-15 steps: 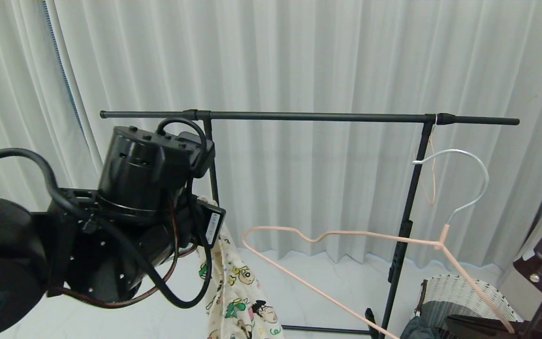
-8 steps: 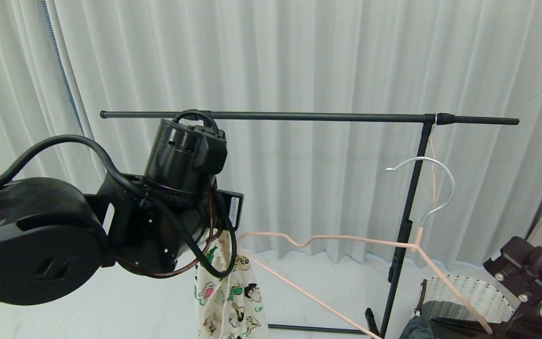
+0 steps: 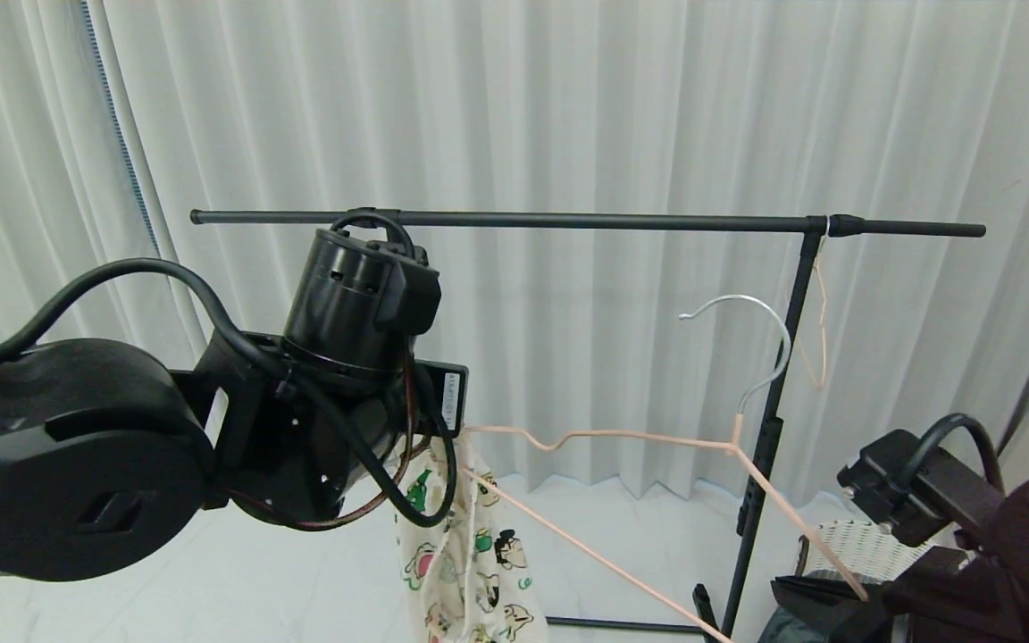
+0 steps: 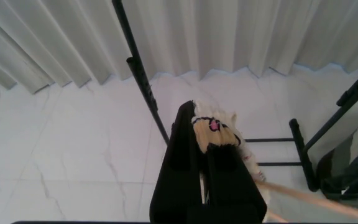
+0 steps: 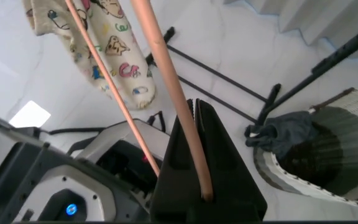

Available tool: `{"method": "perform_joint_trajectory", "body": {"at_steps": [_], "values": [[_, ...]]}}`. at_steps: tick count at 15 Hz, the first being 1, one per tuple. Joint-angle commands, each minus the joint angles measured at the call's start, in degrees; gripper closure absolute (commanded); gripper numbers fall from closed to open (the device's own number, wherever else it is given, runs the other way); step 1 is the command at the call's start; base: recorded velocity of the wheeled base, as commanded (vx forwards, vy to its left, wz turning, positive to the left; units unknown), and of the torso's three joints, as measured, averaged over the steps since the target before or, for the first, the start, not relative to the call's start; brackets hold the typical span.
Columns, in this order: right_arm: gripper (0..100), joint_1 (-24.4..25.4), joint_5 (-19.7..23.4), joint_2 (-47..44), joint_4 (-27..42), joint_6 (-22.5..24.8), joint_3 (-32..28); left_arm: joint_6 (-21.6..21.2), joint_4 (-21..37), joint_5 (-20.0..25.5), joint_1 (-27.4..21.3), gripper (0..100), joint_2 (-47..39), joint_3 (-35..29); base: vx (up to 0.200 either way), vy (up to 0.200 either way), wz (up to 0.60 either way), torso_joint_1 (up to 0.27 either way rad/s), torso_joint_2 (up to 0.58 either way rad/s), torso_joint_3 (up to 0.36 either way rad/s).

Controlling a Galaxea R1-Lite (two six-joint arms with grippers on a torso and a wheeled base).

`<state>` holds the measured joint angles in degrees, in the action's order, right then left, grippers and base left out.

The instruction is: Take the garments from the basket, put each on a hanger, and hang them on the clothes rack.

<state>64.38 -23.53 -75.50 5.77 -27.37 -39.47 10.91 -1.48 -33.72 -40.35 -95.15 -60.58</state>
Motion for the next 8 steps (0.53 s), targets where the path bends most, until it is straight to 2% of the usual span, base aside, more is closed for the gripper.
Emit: {"method": "perform_joint_trajectory", "body": {"at_steps": [1, 8], "values": [[100, -0.66, -0.55, -1.94, -0.05, -0.41, -0.96, -0.01, -0.02, -0.03, -0.17, 100, 0.31, 0.02, 0.0, 0.0, 0.0, 0.0, 0.0, 0.0], [100, -0.13, -0.64, -7.82, -4.27, -0.41, -5.53, 2.1, -0.02, -0.03, -5.7, 100, 1.1, -0.07, 0.0, 0.0, 0.0, 0.0, 0.0, 0.0]]}}
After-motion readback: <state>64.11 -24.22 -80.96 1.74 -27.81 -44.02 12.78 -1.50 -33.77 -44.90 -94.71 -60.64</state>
